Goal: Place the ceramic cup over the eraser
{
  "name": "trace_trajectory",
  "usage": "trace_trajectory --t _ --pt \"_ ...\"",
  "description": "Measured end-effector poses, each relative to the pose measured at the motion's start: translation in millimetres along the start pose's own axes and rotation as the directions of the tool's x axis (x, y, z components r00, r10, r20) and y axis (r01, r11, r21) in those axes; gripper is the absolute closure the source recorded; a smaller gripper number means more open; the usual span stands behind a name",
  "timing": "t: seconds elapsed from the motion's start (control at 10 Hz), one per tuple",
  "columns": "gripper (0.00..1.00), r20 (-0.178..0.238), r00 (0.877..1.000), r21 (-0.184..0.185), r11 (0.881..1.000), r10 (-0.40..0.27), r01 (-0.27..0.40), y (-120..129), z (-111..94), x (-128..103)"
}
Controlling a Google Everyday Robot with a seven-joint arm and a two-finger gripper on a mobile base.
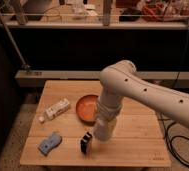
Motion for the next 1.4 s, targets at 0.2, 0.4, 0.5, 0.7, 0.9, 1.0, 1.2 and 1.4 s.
trace_trajectory --t 0.2,0.4,0.5,0.7,0.9,1.0,1.2,1.4 --pt "0.96 -0.004 1.000 -0.002 1.000 0.014 -0.014 -3 -1 -3" --pt "1.00 -0.007 0.999 -0.010 0.999 0.050 -0.050 2 -5 5" --pt "1.00 -0.003 0.997 -0.013 0.997 0.075 -0.075 12 -9 20" --pt "1.00 0.021 0.995 -0.015 0.995 0.100 -0.100 41 -20 62" --pt "1.00 0.044 0.994 -0.008 0.995 0.104 -0.104 60 -29 91" --pt "1.00 0.056 0.993 -0.004 0.995 0.100 -0.100 65 -34 99" --pt "1.00 0.080 0.994 0.008 0.997 0.079 -0.080 65 -45 106" --pt "1.00 0.095 0.995 0.024 0.999 0.040 -0.042 51 -62 94"
